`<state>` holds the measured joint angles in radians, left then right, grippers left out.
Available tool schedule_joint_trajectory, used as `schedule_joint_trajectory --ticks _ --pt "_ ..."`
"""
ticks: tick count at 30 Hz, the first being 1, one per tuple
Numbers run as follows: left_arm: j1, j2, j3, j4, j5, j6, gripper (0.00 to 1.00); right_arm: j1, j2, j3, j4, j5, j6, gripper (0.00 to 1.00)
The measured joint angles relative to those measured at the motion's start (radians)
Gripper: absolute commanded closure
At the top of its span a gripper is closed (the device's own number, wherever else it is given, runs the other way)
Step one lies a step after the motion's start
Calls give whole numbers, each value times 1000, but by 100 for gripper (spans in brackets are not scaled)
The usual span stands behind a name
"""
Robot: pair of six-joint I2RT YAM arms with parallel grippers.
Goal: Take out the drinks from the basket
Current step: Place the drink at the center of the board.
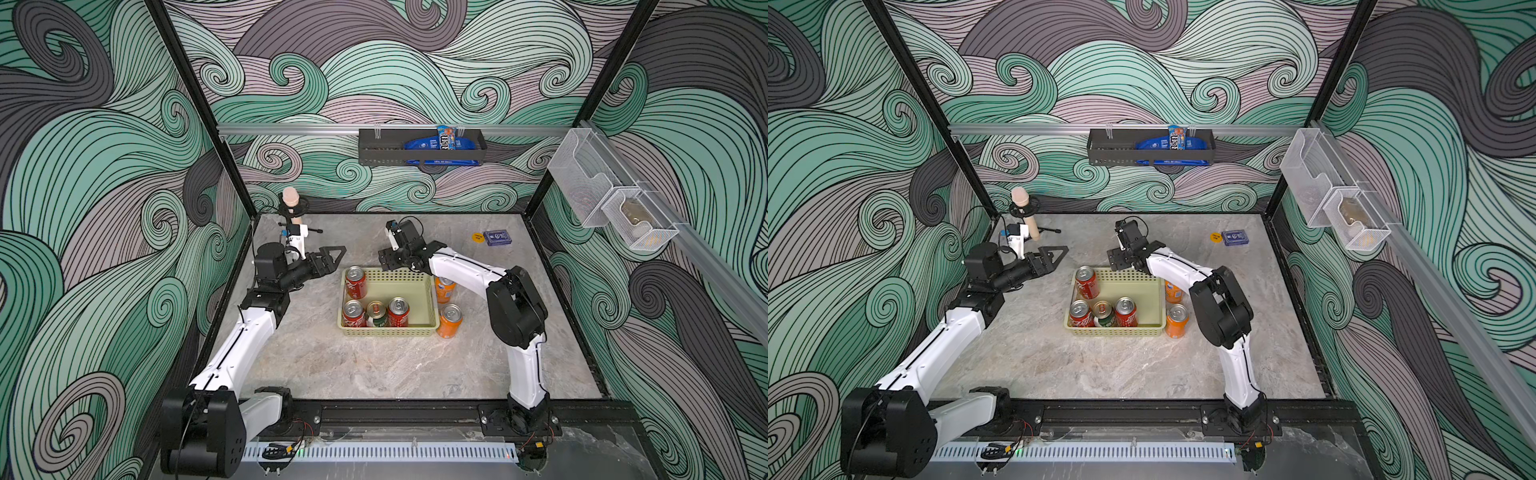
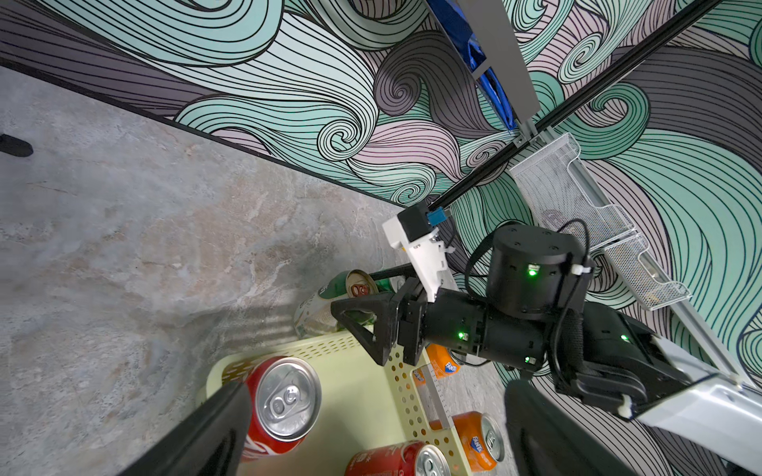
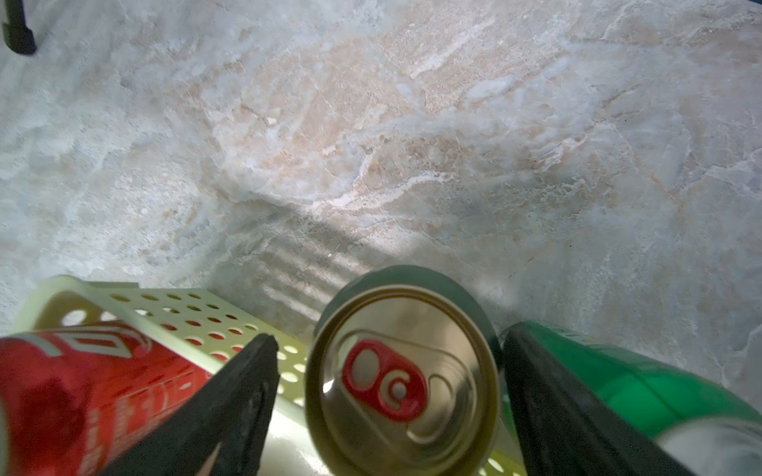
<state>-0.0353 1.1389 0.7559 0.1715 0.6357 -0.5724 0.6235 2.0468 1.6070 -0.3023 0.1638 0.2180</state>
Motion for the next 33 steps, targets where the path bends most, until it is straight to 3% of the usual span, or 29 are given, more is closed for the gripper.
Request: schedule_joint_trajectory --ticks 12,20,33 --pt "37 0 0 -23 -23 0 1 47 -177 -17 14 -1 -80 8" --pt "66 -33 0 -55 -53 14 1 131 -189 -64 16 -18 -106 6" --pt "124 -49 0 -62 -71 18 1 158 -180 -65 23 -47 -33 5"
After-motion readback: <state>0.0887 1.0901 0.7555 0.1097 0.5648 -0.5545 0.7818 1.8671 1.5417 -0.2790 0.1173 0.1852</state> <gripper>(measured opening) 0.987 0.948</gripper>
